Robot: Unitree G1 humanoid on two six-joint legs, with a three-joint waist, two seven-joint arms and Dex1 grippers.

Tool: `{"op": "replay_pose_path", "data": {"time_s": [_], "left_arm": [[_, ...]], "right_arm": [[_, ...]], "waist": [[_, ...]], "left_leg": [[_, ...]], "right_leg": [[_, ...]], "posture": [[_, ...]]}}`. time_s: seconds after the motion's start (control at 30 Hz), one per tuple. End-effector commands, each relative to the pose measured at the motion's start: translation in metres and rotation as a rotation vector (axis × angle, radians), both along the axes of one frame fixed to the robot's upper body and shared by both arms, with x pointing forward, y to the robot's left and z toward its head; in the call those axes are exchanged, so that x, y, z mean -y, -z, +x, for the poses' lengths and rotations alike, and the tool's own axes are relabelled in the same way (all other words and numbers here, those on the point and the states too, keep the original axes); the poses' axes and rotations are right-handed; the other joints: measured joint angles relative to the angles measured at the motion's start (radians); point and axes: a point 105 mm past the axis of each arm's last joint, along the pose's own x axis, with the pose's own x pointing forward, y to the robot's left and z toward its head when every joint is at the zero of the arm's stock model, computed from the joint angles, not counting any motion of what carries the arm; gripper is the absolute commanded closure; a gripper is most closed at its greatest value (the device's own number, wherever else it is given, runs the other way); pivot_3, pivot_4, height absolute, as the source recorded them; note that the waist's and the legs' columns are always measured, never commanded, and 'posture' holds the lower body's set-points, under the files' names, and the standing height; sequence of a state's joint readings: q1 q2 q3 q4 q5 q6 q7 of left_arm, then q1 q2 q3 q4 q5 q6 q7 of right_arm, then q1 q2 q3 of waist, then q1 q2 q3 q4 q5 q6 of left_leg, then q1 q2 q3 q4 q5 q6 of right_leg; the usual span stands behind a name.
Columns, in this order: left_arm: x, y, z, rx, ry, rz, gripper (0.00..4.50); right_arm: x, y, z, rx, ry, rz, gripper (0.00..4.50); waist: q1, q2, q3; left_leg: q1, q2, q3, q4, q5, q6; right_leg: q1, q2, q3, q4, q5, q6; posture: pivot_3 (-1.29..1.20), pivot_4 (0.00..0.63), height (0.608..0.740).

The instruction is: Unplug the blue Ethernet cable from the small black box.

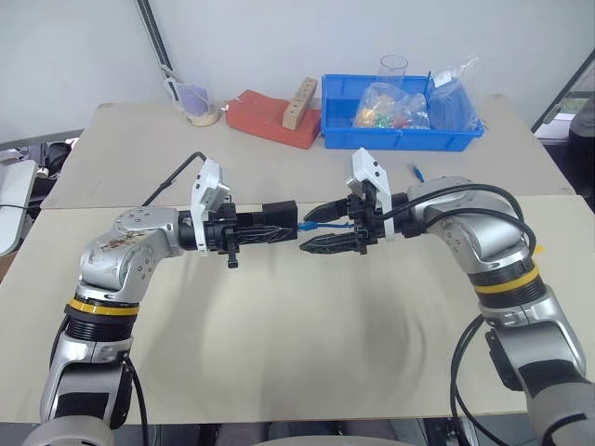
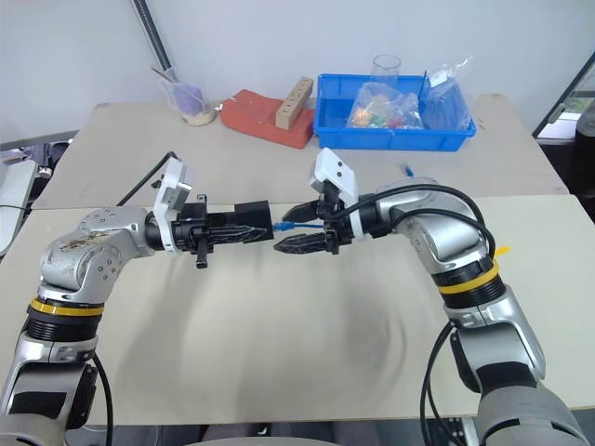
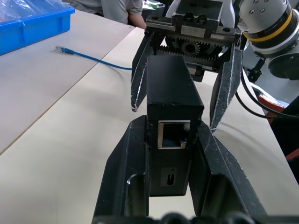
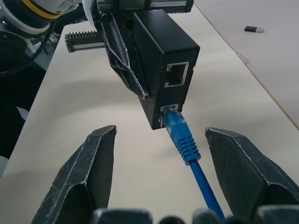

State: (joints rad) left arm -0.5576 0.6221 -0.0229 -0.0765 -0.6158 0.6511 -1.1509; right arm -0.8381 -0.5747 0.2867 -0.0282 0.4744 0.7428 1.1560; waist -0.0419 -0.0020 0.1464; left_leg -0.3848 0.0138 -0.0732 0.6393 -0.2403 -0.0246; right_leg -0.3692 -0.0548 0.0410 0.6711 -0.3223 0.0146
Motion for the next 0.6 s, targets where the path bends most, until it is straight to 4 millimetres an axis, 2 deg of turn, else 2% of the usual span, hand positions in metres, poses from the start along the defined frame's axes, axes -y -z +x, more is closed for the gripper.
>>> {"op": "replay_pose_path", "data": {"time_s": [0.03, 0.3, 0.33, 0.6], "left_arm": [[0.0020, -0.0094, -0.0051, 0.064, 0.026, 0.008, 3.92], [0.0024, -0.0095, -0.0056, 0.063, 0.042, 0.017, 3.92], [0.0024, -0.0093, -0.0061, 0.060, 0.046, 0.018, 3.92], [0.0021, -0.0120, -0.0075, 0.055, 0.062, 0.020, 3.92]], "right_arm": [[-0.0033, -0.0145, -0.0027, 0.034, -0.030, 0.019, 1.12], [-0.0030, -0.0158, 0.0004, 0.015, -0.026, 0.016, 1.12], [-0.0027, -0.0145, 0.0010, 0.015, -0.025, 0.013, 1.65], [-0.0038, -0.0098, 0.0016, 0.003, -0.034, 0.005, 4.33]], "waist": [[0.000, 0.000, 0.000], [0.000, 0.000, 0.000], [0.000, 0.000, 0.000], [-0.001, 0.000, 0.000]], "left_leg": [[0.000, 0.000, 0.000, 0.000, 0.000, 0.000], [0.000, 0.000, 0.000, 0.000, 0.000, 0.000], [0.000, 0.000, 0.000, 0.000, 0.000, 0.000], [0.000, 0.000, 0.000, 0.000, 0.000, 0.000]], "right_leg": [[0.000, 0.000, 0.000, 0.000, 0.000, 0.000], [0.000, 0.000, 0.000, 0.000, 0.000, 0.000], [0.000, 0.000, 0.000, 0.000, 0.000, 0.000], [0.000, 0.000, 0.000, 0.000, 0.000, 0.000]], "posture": [[0.00, 0.150, 0.740], [0.00, 0.150, 0.740], [0.00, 0.150, 0.740], [0.00, 0.150, 0.740]]}}
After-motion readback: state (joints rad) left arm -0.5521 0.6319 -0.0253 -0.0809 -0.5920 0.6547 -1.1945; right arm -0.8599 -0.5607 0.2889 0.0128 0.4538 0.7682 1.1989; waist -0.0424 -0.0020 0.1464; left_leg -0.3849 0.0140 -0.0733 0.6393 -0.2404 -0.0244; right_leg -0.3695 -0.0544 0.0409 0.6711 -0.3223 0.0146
